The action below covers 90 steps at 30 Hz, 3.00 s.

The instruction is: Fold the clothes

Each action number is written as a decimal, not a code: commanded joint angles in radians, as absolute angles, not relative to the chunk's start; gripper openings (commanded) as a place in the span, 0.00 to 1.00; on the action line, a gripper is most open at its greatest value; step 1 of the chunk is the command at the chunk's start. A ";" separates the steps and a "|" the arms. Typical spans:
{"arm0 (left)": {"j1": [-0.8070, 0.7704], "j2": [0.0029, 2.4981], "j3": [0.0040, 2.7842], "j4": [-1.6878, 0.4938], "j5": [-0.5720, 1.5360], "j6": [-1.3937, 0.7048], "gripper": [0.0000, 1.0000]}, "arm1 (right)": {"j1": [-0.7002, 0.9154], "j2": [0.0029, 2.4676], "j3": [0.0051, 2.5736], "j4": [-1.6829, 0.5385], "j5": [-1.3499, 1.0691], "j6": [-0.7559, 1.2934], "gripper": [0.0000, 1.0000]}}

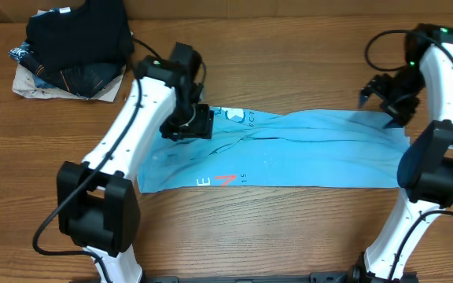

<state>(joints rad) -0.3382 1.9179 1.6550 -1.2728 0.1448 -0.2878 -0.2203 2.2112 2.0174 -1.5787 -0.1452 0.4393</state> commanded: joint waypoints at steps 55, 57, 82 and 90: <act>-0.354 1.910 1.651 -1.230 0.026 -0.352 0.76 | 0.416 2.187 1.785 -1.197 -0.226 1.393 0.72; -0.354 1.910 1.651 -1.230 0.026 -0.352 0.76 | 0.423 2.188 1.785 -1.185 -0.226 1.392 0.70; -0.354 1.910 1.651 -1.245 0.026 -0.356 0.77 | 0.433 2.254 1.785 -1.145 -0.176 1.392 0.52; -0.354 1.910 1.651 -1.245 0.026 -0.356 0.78 | 0.433 2.281 1.785 -1.141 -0.176 1.391 0.52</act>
